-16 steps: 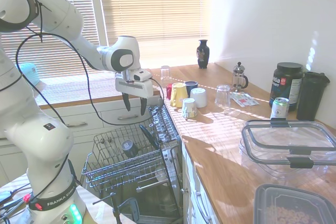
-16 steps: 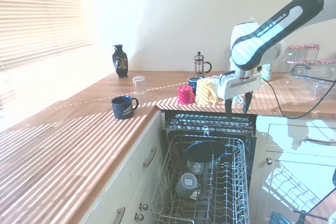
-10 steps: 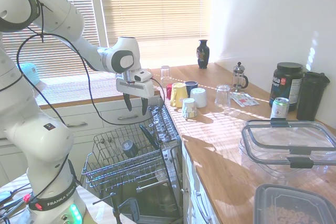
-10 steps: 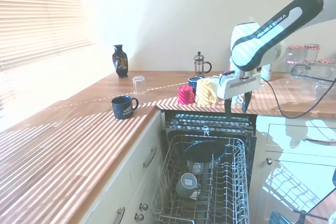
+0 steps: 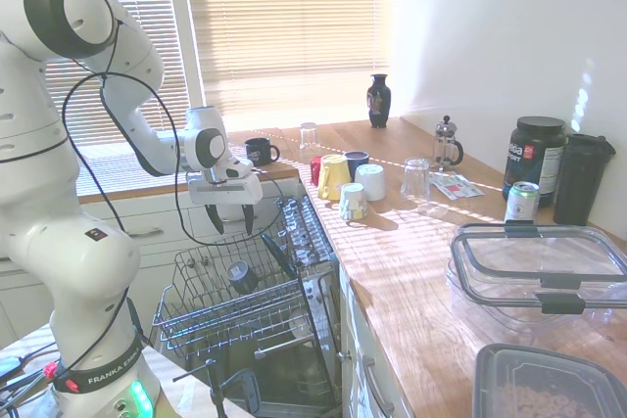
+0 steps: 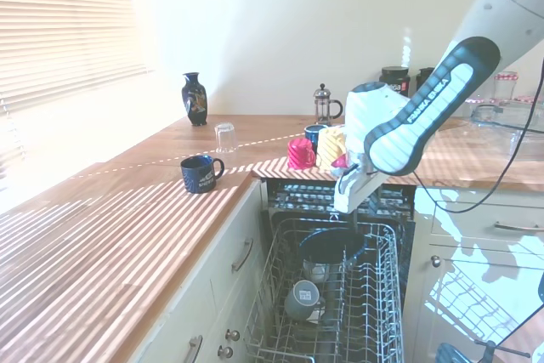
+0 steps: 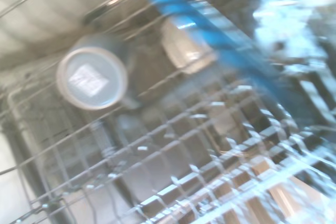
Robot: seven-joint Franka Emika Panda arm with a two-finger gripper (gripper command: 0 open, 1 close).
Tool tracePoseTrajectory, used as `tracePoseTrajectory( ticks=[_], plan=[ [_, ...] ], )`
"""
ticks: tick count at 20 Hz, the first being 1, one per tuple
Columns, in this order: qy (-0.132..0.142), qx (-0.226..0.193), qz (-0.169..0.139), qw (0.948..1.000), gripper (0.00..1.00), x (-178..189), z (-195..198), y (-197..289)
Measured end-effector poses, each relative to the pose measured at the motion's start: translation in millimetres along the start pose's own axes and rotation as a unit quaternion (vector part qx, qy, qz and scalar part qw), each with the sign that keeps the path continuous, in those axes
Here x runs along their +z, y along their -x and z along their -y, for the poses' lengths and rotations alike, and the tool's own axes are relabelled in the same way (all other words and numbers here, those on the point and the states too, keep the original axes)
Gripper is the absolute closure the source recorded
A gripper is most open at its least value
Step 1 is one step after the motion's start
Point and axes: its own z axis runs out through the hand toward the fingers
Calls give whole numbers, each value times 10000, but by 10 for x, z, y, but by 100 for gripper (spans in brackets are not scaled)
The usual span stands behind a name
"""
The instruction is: Remove a mug cup out of the dishwasher
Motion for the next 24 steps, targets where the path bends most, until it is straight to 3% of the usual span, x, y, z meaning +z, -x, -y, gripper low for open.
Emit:
tracePoseTrajectory(
  ticks=[4, 9, 14, 17, 20, 24],
  plan=[
    [26, -725, -103, 9973, 0, 294, 314, 313],
    [203, -1525, -114, 9880, 0, 646, 668, 410],
    [344, -1821, -117, 9826, 0, 1075, 899, 143],
    [416, -1943, 20, 9801, 0, 1420, 1011, 85],
    [559, -2174, 157, 9743, 0, 1734, 1054, 60],
    [549, -2408, 366, 9683, 0, 1966, 1093, -55]
  ],
)
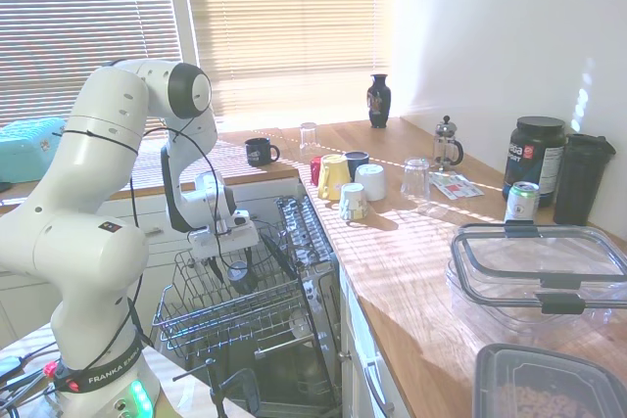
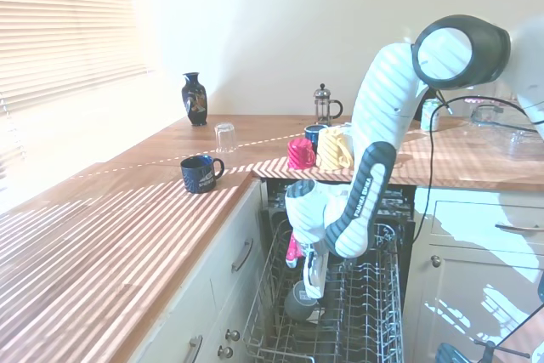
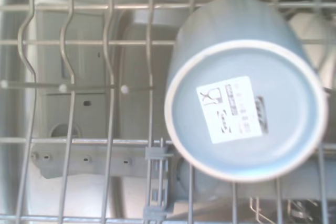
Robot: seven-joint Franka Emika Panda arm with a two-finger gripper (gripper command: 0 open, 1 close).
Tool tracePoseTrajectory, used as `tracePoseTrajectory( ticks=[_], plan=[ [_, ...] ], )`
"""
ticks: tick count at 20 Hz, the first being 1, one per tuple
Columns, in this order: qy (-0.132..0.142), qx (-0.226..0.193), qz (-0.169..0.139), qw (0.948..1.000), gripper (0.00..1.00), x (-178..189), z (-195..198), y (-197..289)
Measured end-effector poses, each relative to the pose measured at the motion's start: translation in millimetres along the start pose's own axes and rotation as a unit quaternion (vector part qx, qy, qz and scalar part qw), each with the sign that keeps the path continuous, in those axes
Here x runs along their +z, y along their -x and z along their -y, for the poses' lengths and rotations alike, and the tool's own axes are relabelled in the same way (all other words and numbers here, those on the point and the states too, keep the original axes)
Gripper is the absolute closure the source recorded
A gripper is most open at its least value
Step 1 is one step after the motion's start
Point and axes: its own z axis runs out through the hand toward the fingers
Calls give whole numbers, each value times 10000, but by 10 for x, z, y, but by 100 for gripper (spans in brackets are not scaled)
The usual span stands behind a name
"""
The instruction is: Remove a mug cup out of the dishwasher
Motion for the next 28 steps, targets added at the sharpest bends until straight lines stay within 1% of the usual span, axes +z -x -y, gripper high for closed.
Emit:
tracePoseTrajectory(
  ticks=[4, 7, 10, 13, 14, 20, 24, 28],
  plan=[
    [-28, -117, 62, 9999, 0, 128, -67, -171],
    [-47, -233, 150, 9996, 0, 285, -73, -206],
    [-55, -343, 192, 9992, 0, 461, -5, -162],
    [-70, -385, 177, 9991, 0, 543, 70, -170],
    [-70, -373, 176, 9991, 100, 557, 81, -181],
    [32, -320, 118, 9994, 100, 628, 83, -243],
    [67, -272, 103, 9996, 100, 714, 162, -209],
    [30, -166, 106, 9998, 100, 725, 229, -212]
  ],
)
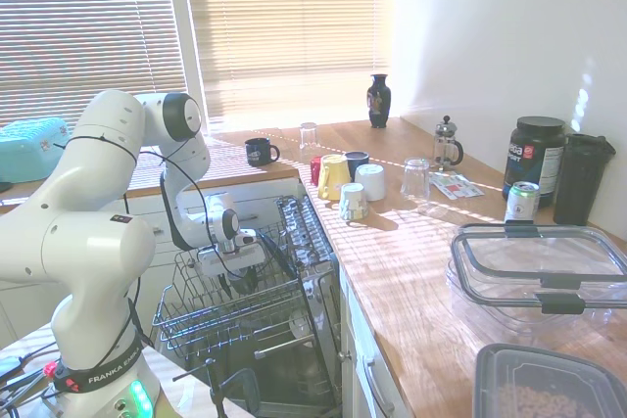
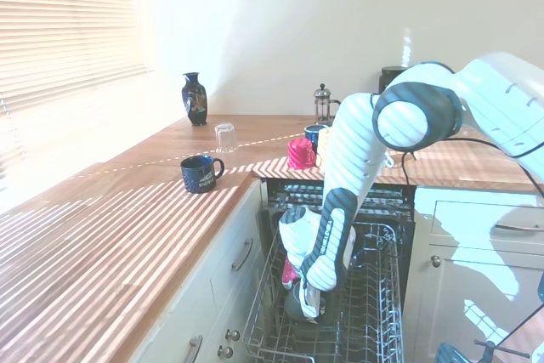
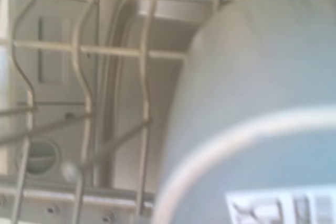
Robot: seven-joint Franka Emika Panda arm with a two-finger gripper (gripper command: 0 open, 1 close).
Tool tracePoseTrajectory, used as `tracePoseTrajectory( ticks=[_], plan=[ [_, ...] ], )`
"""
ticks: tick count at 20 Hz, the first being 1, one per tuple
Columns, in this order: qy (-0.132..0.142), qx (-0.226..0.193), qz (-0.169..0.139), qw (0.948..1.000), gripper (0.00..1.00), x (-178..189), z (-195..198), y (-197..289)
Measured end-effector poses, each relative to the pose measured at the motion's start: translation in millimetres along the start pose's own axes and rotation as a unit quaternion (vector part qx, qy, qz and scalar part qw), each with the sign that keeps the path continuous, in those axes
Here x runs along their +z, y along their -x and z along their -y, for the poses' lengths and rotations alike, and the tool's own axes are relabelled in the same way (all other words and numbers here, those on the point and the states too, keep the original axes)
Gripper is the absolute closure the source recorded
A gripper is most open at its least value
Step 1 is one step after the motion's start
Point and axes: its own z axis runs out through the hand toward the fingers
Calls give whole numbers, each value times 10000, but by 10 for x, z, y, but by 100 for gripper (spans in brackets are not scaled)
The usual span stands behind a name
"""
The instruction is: Remove a mug cup out of the dishwasher
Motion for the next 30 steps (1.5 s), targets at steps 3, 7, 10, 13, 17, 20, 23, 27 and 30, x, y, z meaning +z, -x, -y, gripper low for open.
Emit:
tracePoseTrajectory(
  ticks=[3, 7, 10, 13, 17, 20, 23, 27, 30],
  plan=[
    [-17, 66, -7, 10000, 100, -9, -13, -24],
    [-9, 130, 25, 9999, 100, -2, -34, -27],
    [2, 159, 61, 9999, 100, 26, -44, -15],
    [-11, 206, 85, 9998, 100, 81, -45, 5],
    [-29, 241, 82, 9997, 100, 97, -41, 7],
    [-55, 286, 66, 9996, 100, 81, -35, -9],
    [-49, 279, 49, 9996, 100, 66, -7, -4],
    [-4, 236, -13, 9997, 100, -10, 69, 28],
    [44, 250, -55, 9997, 100, -139, 74, 120]
  ],
)
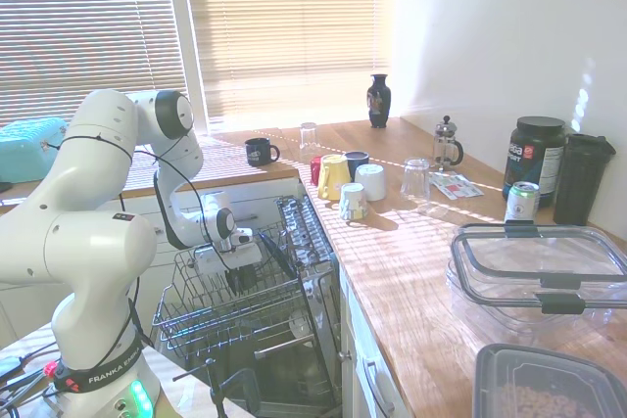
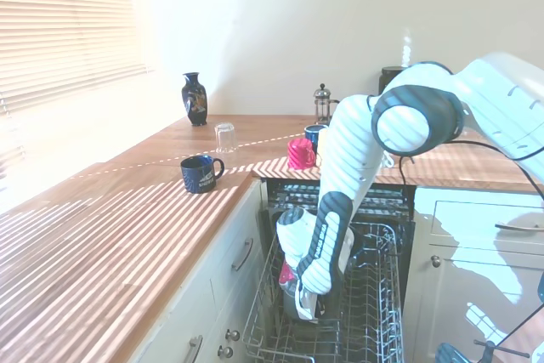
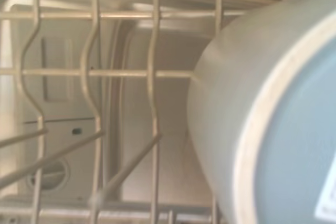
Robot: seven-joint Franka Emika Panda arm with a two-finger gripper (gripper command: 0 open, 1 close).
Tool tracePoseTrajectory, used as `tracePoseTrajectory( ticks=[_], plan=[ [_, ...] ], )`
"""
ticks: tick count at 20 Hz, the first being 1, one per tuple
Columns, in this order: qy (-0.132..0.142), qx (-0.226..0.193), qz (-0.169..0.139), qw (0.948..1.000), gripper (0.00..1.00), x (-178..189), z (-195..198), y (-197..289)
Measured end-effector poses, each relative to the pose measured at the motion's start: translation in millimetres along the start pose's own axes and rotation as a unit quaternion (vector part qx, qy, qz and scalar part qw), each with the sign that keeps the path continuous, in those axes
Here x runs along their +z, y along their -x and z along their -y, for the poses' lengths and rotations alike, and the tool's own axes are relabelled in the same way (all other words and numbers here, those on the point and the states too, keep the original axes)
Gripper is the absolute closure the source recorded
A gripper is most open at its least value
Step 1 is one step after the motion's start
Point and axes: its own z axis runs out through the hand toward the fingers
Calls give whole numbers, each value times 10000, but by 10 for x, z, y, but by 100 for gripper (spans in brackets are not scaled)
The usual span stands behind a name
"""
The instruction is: Remove a mug cup out of the dishwasher
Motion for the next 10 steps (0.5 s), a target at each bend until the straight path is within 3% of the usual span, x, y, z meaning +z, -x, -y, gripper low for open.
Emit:
tracePoseTrajectory(
  ticks=[10],
  plan=[
    [8, 182, -254, 9995, 100, -881, -407, 349]
  ],
)
